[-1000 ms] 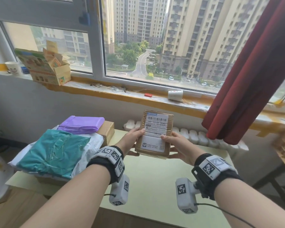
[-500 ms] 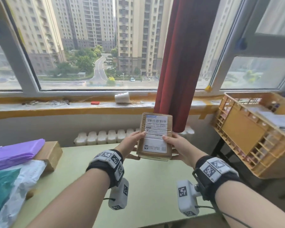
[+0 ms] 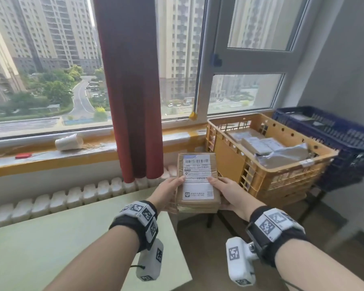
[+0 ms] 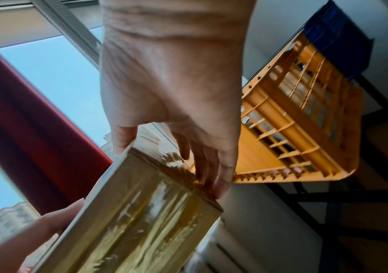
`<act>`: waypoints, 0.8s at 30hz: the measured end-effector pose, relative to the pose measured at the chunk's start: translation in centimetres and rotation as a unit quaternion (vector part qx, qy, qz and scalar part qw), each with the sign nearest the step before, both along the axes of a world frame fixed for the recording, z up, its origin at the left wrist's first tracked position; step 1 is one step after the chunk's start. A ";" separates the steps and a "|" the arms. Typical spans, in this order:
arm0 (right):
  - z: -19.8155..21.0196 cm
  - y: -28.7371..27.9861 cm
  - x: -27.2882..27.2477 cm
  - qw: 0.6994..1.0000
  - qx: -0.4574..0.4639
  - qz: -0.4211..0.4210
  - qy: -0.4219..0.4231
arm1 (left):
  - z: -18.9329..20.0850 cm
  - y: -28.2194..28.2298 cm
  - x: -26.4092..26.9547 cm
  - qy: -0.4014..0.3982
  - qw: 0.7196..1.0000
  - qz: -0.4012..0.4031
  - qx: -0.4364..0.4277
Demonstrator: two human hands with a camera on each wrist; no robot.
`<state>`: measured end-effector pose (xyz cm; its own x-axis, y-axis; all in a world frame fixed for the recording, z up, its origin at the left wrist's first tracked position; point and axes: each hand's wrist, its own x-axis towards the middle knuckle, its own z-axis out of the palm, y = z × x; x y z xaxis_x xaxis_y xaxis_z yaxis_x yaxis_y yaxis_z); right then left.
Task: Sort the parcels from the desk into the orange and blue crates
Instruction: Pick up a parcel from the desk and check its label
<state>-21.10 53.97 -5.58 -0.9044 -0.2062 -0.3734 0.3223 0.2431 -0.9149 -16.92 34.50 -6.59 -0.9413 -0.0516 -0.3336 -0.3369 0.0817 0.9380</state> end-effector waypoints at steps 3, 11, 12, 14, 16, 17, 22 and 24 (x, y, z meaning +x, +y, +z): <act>0.1 4.2 -1.0 1.000 0.014 -0.006 -0.002 | -1.2 4.0 -2.7 -0.025 1.000 0.008 0.016; 0.6 14.9 -2.9 0.999 0.034 -0.022 0.021 | -2.7 14.1 -7.1 -0.061 0.995 -0.012 0.073; 0.8 15.9 -3.0 0.999 0.031 -0.028 0.026 | -2.7 15.0 -7.5 -0.055 0.996 -0.016 0.074; 1.3 17.3 -3.3 0.998 0.028 -0.035 0.039 | -2.6 16.1 -8.1 -0.028 0.998 -0.005 0.065; 1.7 18.3 -3.6 0.997 0.027 -0.036 0.056 | -2.8 16.2 -8.7 0.022 0.999 0.023 0.022; 1.6 18.7 -4.0 0.997 0.024 -0.037 0.062 | -2.8 15.9 -9.0 0.047 0.998 0.036 -0.005; 2.4 18.3 -5.7 0.994 0.020 0.014 0.108 | -1.0 15.0 -10.8 0.118 0.990 0.046 -0.054; 3.2 17.9 -6.8 0.991 0.008 0.016 0.136 | 1.0 15.3 -12.0 0.138 0.990 0.032 -0.011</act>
